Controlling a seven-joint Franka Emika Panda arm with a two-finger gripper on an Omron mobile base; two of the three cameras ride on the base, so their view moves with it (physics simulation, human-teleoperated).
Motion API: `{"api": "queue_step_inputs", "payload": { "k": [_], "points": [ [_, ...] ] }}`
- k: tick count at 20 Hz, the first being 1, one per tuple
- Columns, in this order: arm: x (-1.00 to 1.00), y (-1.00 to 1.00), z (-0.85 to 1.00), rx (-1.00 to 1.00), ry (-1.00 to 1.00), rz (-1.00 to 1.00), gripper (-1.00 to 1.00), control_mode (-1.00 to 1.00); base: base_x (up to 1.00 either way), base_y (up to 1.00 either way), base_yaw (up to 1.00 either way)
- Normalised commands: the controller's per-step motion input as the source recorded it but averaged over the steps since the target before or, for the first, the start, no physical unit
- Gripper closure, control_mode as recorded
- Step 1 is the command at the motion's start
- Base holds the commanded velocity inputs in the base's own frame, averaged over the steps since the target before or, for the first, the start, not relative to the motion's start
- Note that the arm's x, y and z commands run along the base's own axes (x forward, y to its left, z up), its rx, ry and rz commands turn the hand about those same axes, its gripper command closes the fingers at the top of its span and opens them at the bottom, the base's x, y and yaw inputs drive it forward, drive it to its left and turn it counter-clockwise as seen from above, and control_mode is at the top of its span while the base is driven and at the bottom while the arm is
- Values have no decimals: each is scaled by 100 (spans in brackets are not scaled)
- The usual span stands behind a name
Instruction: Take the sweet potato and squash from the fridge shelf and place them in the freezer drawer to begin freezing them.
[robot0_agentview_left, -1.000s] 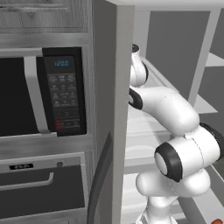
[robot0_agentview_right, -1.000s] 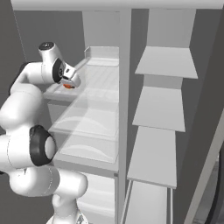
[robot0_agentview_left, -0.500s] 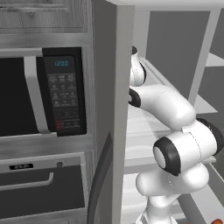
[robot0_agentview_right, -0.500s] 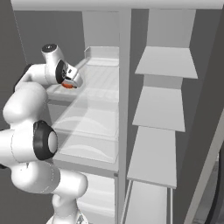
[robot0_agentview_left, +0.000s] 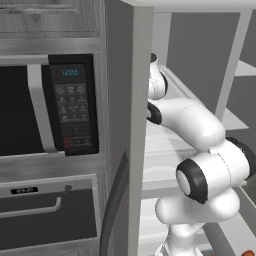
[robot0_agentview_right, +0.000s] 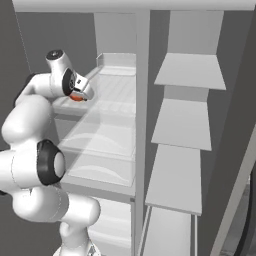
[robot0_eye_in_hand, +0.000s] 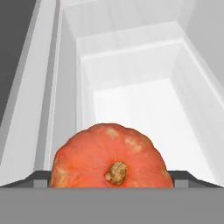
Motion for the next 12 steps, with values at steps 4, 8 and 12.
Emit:
{"api": "queue_step_inputs", "payload": {
  "k": [4, 8, 12],
  "points": [
    [-86, -39, 0, 4, 0, 0, 100, -100, 0, 0, 0],
    [-100, -20, 0, 4, 0, 0, 100, -100, 0, 0, 0],
    [-100, -26, -6, 5, 0, 0, 100, -100, 0, 0, 0]
  ]
}}
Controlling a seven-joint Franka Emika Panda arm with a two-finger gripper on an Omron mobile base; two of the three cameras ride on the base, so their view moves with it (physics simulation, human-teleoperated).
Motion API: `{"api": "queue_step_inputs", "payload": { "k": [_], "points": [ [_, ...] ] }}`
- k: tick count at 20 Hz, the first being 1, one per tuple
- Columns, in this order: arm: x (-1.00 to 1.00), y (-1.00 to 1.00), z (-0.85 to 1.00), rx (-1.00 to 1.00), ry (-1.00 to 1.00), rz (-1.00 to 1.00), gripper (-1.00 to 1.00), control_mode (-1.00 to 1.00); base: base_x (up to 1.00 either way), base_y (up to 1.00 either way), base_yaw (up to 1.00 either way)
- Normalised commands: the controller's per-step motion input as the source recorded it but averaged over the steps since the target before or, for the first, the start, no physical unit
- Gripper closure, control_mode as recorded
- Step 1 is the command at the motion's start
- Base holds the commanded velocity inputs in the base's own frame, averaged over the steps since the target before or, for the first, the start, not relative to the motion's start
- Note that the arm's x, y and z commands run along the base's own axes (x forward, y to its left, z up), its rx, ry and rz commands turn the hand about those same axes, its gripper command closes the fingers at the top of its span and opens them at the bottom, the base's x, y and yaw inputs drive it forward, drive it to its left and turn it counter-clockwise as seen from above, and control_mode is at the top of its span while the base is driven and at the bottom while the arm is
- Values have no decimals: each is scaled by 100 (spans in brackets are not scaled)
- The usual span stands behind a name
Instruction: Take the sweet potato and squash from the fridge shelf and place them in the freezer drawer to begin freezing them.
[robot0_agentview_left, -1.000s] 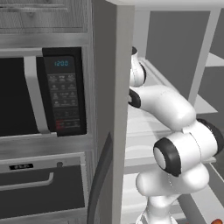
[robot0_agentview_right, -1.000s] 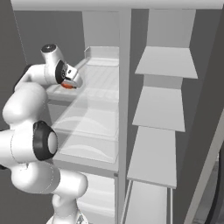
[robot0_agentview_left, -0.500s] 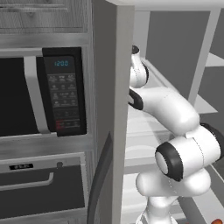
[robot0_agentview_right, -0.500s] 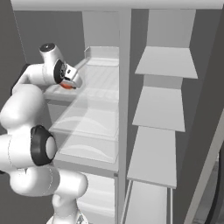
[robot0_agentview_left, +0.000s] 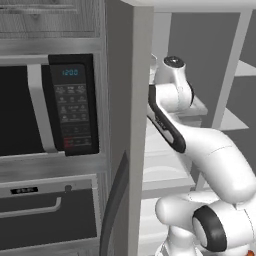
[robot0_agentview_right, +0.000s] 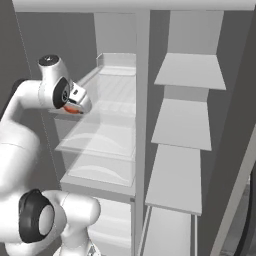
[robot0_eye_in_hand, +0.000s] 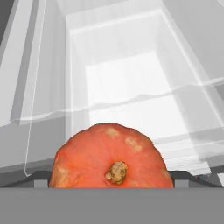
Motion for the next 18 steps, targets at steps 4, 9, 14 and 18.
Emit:
{"api": "queue_step_inputs", "payload": {
  "k": [4, 9, 14, 18],
  "points": [
    [-96, -59, -26, 9, 2, 0, 100, -100, 0, 0, 0],
    [-54, -36, -12, 0, 3, -1, 100, -100, 0, 0, 0],
    [-7, 0, 0, 0, 2, -1, 100, -100, 0, 0, 0],
    [0, 0, 0, 0, 0, 0, 100, 100, -46, 2, -8]
  ]
}}
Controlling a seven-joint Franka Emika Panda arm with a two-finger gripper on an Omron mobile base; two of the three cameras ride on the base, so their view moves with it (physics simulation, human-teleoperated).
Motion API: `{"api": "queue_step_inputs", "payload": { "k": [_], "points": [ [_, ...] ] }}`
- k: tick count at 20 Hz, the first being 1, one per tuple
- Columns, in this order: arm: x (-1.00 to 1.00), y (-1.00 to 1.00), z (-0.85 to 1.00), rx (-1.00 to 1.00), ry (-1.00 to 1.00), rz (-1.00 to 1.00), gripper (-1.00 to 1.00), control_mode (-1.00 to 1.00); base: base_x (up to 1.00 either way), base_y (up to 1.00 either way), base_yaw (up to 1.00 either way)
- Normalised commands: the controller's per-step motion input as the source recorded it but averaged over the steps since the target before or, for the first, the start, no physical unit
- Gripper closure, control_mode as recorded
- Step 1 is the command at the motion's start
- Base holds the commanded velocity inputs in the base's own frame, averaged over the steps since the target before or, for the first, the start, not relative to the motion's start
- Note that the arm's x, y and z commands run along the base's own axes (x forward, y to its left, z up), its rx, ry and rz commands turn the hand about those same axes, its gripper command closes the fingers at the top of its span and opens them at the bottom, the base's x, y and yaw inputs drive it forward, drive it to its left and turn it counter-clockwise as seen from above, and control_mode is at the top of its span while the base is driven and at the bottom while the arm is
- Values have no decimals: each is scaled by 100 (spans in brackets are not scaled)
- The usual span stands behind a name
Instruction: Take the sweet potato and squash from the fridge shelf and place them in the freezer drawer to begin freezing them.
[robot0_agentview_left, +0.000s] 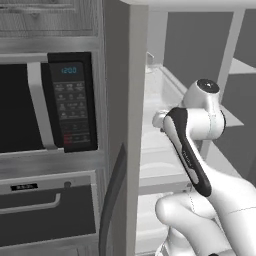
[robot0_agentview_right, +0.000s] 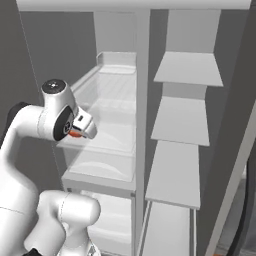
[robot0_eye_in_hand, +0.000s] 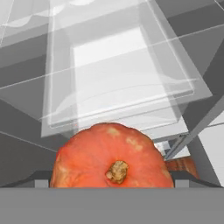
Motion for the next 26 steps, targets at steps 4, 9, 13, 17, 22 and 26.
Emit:
{"api": "queue_step_inputs", "payload": {
  "k": [4, 9, 13, 17, 22, 26],
  "points": [
    [0, 0, 0, 0, 0, 0, 100, 100, -33, 2, -27],
    [0, 0, 0, 0, 0, 0, 100, 100, -28, 2, -43],
    [0, 0, 0, 0, 0, 0, 100, 100, -57, 0, -51],
    [0, 0, 0, 0, 0, 0, 100, 100, -57, 0, -43],
    [0, 0, 0, 0, 0, 0, 100, 100, -32, 0, -31],
    [6, -7, 0, 0, 1, 0, 100, -100, 1, 0, -1]
  ]
}}
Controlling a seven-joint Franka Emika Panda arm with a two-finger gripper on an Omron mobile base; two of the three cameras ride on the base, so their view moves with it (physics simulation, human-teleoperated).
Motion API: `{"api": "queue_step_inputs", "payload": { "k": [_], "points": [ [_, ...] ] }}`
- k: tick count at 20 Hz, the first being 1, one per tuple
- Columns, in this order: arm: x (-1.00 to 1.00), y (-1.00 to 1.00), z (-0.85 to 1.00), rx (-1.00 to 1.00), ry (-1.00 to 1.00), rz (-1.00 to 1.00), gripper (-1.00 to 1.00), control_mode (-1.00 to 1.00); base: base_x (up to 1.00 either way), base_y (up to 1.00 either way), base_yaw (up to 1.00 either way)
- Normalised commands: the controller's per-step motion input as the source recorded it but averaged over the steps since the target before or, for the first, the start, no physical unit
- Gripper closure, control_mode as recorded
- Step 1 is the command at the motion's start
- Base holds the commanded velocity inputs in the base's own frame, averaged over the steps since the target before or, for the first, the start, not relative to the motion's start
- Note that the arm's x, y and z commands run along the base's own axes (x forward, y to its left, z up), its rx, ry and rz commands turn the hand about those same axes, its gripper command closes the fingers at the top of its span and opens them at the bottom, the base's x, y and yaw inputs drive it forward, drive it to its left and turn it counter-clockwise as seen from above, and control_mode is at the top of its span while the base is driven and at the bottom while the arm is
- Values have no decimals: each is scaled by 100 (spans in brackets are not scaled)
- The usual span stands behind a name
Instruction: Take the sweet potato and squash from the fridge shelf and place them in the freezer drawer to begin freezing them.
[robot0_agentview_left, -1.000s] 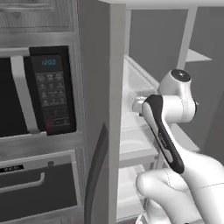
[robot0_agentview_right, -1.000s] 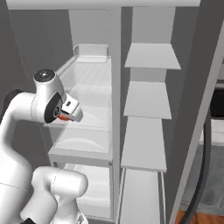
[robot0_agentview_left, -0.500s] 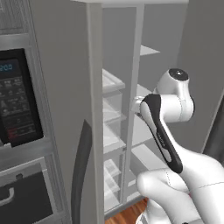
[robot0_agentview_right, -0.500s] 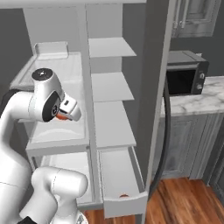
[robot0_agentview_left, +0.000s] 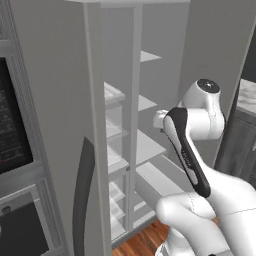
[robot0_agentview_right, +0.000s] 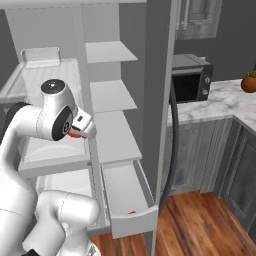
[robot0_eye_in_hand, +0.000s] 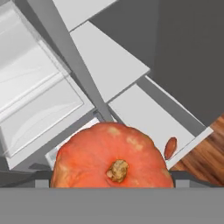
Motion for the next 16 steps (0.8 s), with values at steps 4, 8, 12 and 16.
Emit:
{"api": "queue_step_inputs", "payload": {
  "k": [4, 8, 12, 16],
  "points": [
    [16, -65, -42, 0, 22, 0, 100, -100, 0, 0, 0],
    [37, -59, -86, 0, 40, 0, 100, -100, 0, 0, 0],
    [37, -34, -87, 0, 33, 0, 100, -100, 0, 0, 0],
    [48, -20, -92, 0, 21, 0, 100, -100, 0, 0, 0]
  ]
}}
